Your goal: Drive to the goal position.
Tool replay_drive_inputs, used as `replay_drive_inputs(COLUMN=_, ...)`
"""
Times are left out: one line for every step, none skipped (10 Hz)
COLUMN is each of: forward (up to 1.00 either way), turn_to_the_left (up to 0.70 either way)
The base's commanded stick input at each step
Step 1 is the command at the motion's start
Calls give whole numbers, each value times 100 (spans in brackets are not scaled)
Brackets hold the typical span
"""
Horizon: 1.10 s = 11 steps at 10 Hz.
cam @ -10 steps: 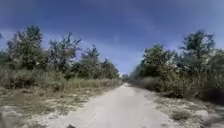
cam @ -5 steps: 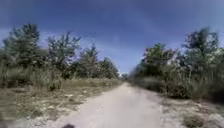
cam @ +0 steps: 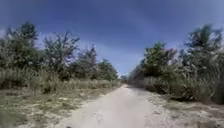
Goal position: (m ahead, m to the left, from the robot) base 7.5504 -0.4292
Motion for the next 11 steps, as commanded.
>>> replay_drive_inputs(forward=50, turn_to_the_left=0)
replay_drive_inputs(forward=50, turn_to_the_left=0)
replay_drive_inputs(forward=50, turn_to_the_left=0)
replay_drive_inputs(forward=50, turn_to_the_left=0)
replay_drive_inputs(forward=50, turn_to_the_left=0)
replay_drive_inputs(forward=50, turn_to_the_left=0)
replay_drive_inputs(forward=50, turn_to_the_left=0)
replay_drive_inputs(forward=50, turn_to_the_left=0)
replay_drive_inputs(forward=50, turn_to_the_left=0)
replay_drive_inputs(forward=50, turn_to_the_left=0)
replay_drive_inputs(forward=50, turn_to_the_left=0)
